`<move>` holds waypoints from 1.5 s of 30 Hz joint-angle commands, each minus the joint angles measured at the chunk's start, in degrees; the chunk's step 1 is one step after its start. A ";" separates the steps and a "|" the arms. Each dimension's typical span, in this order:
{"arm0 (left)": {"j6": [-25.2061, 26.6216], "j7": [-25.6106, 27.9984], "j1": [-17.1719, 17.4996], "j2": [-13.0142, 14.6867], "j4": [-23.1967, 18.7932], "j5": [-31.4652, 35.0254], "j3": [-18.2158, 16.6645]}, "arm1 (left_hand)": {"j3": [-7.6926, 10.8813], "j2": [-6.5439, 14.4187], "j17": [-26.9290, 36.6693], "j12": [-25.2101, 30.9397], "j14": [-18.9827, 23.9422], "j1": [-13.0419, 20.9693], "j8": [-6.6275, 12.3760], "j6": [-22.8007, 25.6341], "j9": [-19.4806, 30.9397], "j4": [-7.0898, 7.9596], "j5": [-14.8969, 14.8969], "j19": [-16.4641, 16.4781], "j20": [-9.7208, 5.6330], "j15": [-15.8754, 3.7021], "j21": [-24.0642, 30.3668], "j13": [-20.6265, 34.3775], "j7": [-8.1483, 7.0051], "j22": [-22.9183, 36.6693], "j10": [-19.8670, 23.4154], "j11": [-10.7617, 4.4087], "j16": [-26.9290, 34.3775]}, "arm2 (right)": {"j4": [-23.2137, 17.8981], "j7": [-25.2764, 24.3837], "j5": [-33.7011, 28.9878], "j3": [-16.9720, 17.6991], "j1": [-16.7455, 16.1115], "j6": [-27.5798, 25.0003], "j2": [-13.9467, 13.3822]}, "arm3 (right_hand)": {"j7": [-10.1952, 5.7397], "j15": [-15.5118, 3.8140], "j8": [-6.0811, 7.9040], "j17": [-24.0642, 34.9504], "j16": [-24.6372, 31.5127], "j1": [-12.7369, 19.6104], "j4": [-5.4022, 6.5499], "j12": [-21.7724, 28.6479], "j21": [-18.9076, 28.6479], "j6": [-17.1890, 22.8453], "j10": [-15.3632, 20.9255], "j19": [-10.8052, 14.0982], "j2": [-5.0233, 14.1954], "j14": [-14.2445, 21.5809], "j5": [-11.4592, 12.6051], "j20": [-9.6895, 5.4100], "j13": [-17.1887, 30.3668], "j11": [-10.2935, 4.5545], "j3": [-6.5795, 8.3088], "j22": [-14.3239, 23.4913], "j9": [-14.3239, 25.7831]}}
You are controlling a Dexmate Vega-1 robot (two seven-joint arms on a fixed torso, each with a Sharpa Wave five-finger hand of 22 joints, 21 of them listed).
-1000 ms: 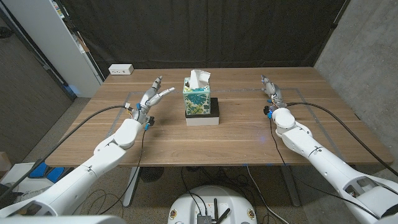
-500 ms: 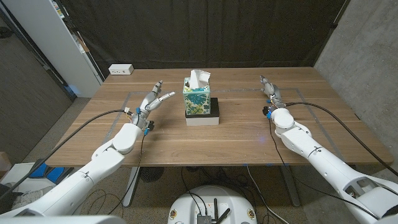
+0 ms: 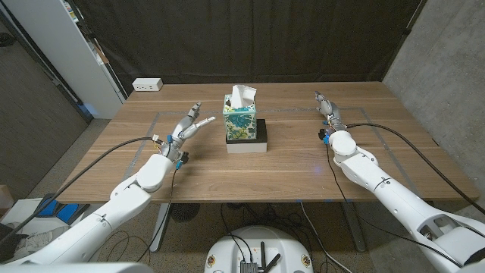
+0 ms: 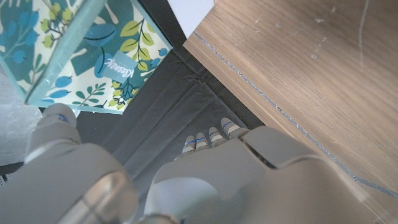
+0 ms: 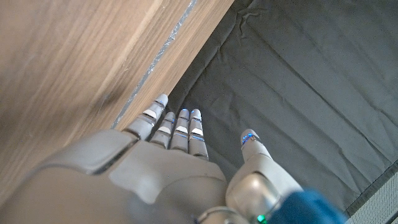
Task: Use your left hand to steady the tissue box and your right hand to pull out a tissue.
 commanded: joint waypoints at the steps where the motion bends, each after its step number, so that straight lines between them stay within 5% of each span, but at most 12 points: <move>1: 0.69 1.49 2.75 0.35 -2.79 0.44 -0.93 | -0.38 0.14 0.13 0.38 -13.90 0.59 0.14 -23.68 0.21 -0.09 0.38 -0.11 -1.44 -0.11 0.04 0.11 -0.38 0.23 -17.38 -0.22 0.25 | -0.41 0.72 0.39 0.56 0.84 0.09 -0.12 | 0.14 0.46 -0.01 -0.02 -0.09 0.53 -0.28 0.27 0.01 0.46 0.50 -0.04 1.02 0.21 0.00 0.37 0.18 0.05 -0.06 0.15 0.18; 20: -0.56 -2.19 1.45 0.68 -1.46 -0.33 -0.24 | -1.97 0.31 0.13 0.59 -13.55 1.22 0.44 -22.72 0.21 0.11 1.24 -0.18 -1.13 -0.23 0.07 0.08 -0.92 0.26 -16.71 -0.58 0.37 | 0.90 0.42 -1.04 -0.14 2.45 1.16 0.51 | 0.31 0.66 0.05 -0.23 -0.05 0.83 -0.67 0.40 0.07 0.72 0.96 0.12 1.19 0.51 -0.04 0.44 0.18 0.19 0.09 0.15 0.18; 37: 5.17 -8.02 -3.21 4.99 -4.16 2.97 1.89 | -4.37 0.25 0.13 1.05 -11.00 2.03 0.90 -20.85 0.20 0.23 2.27 0.82 -0.04 0.54 0.47 0.06 -1.56 0.29 -14.79 -1.07 0.96 | -0.08 0.78 -3.42 -1.02 3.11 2.45 0.17 | 0.64 0.74 0.10 -0.54 -0.06 1.20 -1.33 0.45 0.19 1.02 1.28 0.52 0.82 0.86 -0.17 0.77 0.18 0.37 0.10 0.14 0.18; 45: 6.78 -10.75 -5.64 5.82 -4.20 3.63 3.32 | -6.85 0.38 0.11 1.98 -6.71 3.86 2.41 -16.01 0.23 0.09 3.24 4.81 -0.68 -0.88 1.53 0.05 -2.36 0.31 -10.95 -1.68 1.49 | -1.71 0.65 -3.68 -0.58 1.96 2.84 -0.46 | 0.63 0.87 0.07 -0.65 -0.07 1.28 -1.54 0.41 0.19 1.01 1.28 0.58 0.76 0.96 -0.22 0.86 0.18 0.48 0.09 0.14 0.19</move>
